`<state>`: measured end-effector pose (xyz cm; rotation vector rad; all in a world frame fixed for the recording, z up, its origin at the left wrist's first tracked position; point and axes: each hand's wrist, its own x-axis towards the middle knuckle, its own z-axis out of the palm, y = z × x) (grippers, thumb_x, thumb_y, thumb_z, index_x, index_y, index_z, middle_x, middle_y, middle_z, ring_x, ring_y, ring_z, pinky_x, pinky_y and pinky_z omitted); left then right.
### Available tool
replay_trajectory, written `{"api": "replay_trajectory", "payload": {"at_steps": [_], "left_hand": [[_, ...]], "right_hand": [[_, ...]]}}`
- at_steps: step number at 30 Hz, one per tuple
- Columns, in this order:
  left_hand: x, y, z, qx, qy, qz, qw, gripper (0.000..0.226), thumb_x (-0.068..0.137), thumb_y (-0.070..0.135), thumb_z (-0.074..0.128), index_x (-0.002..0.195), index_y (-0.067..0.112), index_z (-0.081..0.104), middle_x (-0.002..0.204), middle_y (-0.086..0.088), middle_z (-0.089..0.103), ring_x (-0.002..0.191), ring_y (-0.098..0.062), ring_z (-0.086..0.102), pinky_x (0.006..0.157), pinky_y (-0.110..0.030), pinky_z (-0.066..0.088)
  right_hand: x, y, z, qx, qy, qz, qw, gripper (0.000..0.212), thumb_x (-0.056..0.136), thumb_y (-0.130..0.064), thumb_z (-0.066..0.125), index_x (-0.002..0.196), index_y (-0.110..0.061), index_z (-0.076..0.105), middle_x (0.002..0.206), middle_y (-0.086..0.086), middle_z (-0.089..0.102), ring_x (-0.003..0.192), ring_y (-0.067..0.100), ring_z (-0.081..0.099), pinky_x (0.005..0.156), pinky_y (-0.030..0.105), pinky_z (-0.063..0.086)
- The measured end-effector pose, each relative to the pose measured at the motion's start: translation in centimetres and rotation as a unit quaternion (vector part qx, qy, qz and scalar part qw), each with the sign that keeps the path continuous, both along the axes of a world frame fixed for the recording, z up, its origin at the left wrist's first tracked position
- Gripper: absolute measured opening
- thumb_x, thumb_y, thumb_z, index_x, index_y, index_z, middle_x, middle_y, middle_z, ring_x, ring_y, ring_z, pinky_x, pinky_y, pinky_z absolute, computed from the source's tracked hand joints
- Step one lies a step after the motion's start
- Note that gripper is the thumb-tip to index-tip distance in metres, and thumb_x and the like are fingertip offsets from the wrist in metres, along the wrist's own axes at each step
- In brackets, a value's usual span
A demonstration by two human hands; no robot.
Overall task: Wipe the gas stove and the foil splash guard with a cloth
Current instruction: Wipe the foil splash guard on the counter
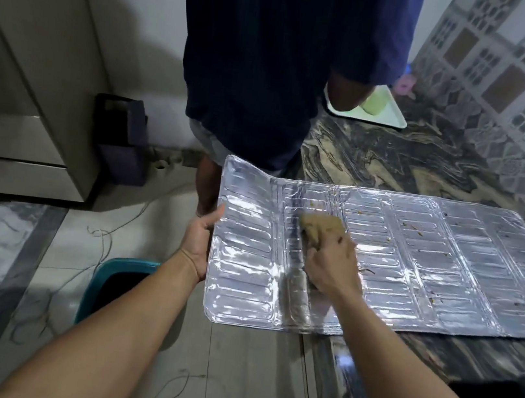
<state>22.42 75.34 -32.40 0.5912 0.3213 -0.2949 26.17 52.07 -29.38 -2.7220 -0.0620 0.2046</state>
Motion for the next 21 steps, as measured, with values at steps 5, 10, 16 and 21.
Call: {"api": "replay_trajectory", "payload": {"at_steps": [5,10,16,21], "left_hand": [[0.8,-0.4,-0.2,-0.008,0.032,-0.007,0.999,0.058,0.096,0.039,0.043,0.142,0.003,0.045,0.137,-0.025,0.051,0.110,-0.044,0.061,0.080,-0.055,0.055],[0.7,-0.8,0.3,-0.023,0.046,-0.003,0.999,0.064,0.092,0.042,0.046,0.142,0.002,0.042,0.130,-0.024,0.054,0.105,-0.040,0.063,0.086,-0.052,0.055],[0.9,-0.6,0.4,0.001,0.064,0.034,0.997,0.085,0.089,0.069,0.036,0.132,-0.002,0.052,0.110,-0.025,0.066,0.092,-0.037,0.068,0.078,-0.046,0.058],[0.6,-0.5,0.3,-0.044,0.060,0.010,0.997,0.108,0.078,0.086,0.018,0.140,0.003,0.045,0.127,-0.029,0.058,0.102,-0.042,0.065,0.077,-0.055,0.056]], "right_hand": [[-1.0,3.2,-1.6,-0.043,-0.040,0.074,0.996,0.054,0.094,-0.030,0.040,0.147,-0.021,0.033,0.154,0.011,0.031,0.146,0.036,0.014,0.118,0.055,0.007],[-2.4,6.4,-1.4,0.147,0.012,0.100,0.984,0.050,0.098,-0.023,0.043,0.147,-0.025,0.038,0.154,0.006,0.035,0.143,0.031,0.024,0.119,0.052,0.014],[-5.5,7.9,-1.2,0.229,-0.042,0.234,0.944,0.036,0.091,-0.018,0.045,0.123,-0.022,0.059,0.121,-0.002,0.053,0.114,0.024,0.048,0.098,0.048,0.041],[-4.8,4.4,-1.4,0.092,-0.060,0.242,0.964,0.059,0.077,-0.015,0.038,0.132,-0.014,0.058,0.146,0.009,0.048,0.141,0.032,0.033,0.118,0.046,0.017]]}}
